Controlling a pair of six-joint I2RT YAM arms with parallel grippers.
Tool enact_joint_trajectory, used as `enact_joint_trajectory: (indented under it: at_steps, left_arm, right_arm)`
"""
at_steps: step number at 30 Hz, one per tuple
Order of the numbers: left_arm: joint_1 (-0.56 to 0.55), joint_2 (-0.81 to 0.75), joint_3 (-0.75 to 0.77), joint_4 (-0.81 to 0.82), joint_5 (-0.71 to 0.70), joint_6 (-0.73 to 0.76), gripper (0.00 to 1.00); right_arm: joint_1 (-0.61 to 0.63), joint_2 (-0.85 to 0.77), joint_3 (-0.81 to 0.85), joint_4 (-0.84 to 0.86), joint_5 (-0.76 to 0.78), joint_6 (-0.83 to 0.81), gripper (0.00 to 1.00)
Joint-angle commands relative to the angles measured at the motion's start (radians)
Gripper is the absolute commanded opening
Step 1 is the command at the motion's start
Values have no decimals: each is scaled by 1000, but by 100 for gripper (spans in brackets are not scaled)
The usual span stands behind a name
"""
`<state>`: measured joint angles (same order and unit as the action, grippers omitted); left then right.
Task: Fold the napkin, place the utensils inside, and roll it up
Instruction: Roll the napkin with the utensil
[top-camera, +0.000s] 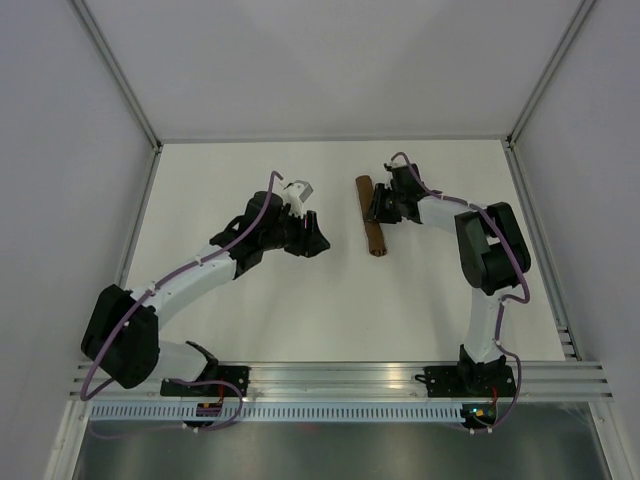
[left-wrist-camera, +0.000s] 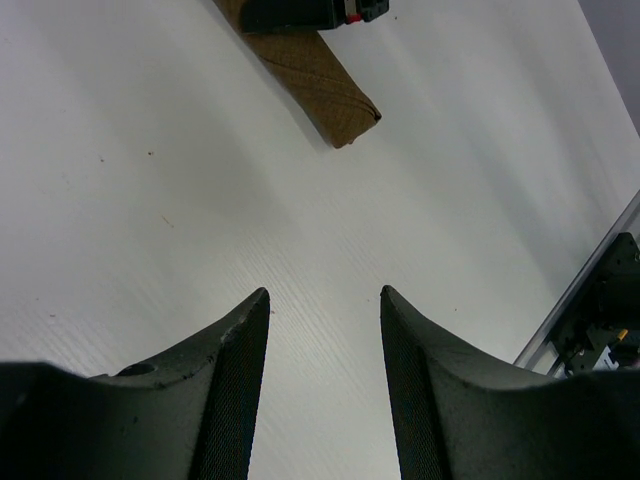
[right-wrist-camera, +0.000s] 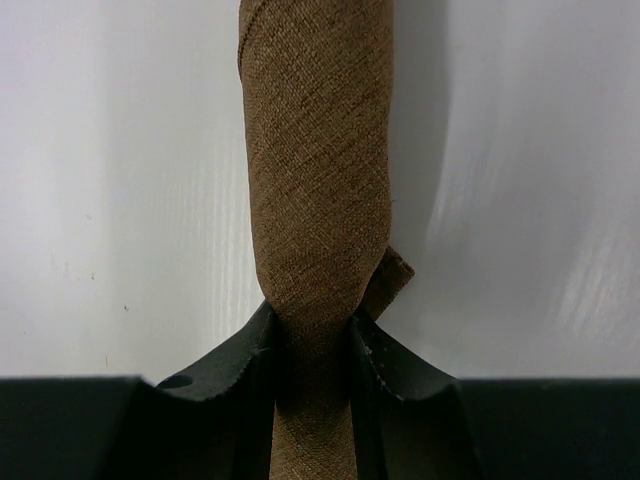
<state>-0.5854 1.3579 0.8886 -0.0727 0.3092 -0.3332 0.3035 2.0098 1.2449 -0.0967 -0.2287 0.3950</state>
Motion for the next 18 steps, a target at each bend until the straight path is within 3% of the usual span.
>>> enact_joint_trajectory:
  at_steps: [1, 11, 18]
  left_arm:
    - [2, 20, 33, 22, 37, -47, 53]
    - [2, 124, 55, 62, 87, -67, 53]
    - [2, 181, 78, 68, 93, -75, 53]
  right_arm:
    - [-41, 115, -22, -184, 86, 28, 14]
    - [-64, 106, 11, -195, 16, 27, 42]
    - [-78, 107, 21, -204, -43, 27, 49]
